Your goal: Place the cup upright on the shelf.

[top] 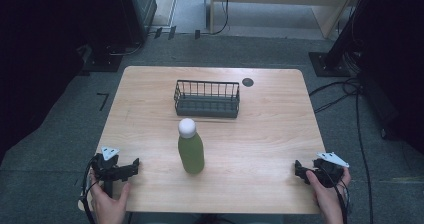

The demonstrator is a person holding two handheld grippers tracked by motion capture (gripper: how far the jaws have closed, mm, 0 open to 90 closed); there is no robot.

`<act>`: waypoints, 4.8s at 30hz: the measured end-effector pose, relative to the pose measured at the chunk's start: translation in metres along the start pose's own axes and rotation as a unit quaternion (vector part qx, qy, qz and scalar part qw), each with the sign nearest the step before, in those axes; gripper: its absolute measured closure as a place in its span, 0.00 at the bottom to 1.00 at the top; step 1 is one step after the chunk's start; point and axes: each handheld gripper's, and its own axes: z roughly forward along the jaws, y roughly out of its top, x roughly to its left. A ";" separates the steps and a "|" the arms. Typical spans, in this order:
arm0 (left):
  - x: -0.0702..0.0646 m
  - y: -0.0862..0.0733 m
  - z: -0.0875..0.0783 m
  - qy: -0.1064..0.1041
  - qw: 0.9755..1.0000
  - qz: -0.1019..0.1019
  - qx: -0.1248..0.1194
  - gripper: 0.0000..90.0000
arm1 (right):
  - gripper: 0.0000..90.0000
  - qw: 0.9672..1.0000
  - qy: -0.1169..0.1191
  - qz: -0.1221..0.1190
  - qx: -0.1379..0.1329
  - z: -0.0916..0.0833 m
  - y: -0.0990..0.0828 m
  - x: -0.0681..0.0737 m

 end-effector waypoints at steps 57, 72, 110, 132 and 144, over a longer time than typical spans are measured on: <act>0.000 0.000 0.000 0.000 1.000 0.000 0.000 0.00 | 0.02 0.983 0.153 -0.098 -0.034 -0.022 0.016 0.149; 0.000 0.000 0.000 0.000 1.000 0.000 0.000 0.00 | 0.02 0.973 0.188 -0.130 -0.039 -0.023 0.024 0.181; 0.000 0.000 0.000 0.000 1.000 0.000 0.000 0.00 | 0.03 0.930 0.306 -0.201 -0.041 -0.037 0.024 0.252; 0.000 0.000 0.000 0.000 1.000 0.000 0.000 0.00 | 0.11 0.920 0.331 -0.201 -0.057 -0.036 0.037 0.290; 0.000 0.000 0.000 0.000 1.000 0.000 0.000 0.00 | 0.16 0.918 0.334 -0.199 -0.073 -0.035 0.045 0.305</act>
